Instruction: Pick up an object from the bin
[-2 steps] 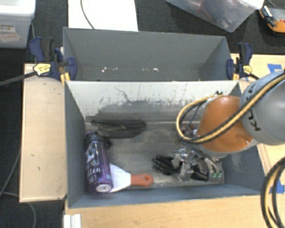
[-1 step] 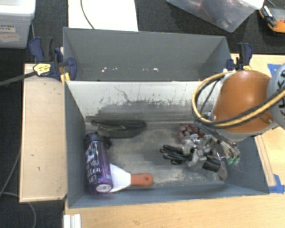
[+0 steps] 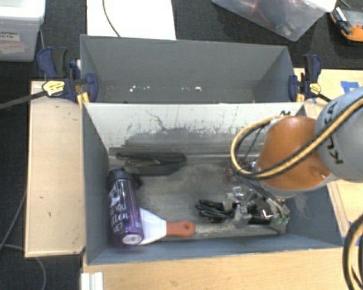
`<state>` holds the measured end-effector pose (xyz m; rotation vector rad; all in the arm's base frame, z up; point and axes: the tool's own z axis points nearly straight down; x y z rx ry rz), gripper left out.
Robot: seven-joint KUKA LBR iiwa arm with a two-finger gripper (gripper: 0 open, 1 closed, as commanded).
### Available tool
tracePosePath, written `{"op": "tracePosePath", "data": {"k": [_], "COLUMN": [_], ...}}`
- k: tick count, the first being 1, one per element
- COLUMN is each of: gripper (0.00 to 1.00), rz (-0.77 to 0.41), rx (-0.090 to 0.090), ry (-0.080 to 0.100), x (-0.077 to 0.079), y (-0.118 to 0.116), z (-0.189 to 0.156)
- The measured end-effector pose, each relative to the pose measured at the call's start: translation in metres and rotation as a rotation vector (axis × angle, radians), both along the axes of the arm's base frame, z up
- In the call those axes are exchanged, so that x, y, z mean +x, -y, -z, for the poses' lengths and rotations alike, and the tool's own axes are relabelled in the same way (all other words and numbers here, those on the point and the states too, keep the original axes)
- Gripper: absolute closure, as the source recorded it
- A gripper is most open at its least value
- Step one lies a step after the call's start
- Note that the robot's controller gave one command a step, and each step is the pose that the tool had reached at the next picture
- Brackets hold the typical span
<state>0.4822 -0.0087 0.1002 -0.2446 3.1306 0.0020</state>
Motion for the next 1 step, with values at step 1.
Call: {"op": "tracePosePath", "data": {"k": [1], "gripper": [1.0], "rz": [0.015], "rx": [0.0], "ry": [-0.002], "x": [0.0066], "y": [0.003], "z": [-0.0982]}}
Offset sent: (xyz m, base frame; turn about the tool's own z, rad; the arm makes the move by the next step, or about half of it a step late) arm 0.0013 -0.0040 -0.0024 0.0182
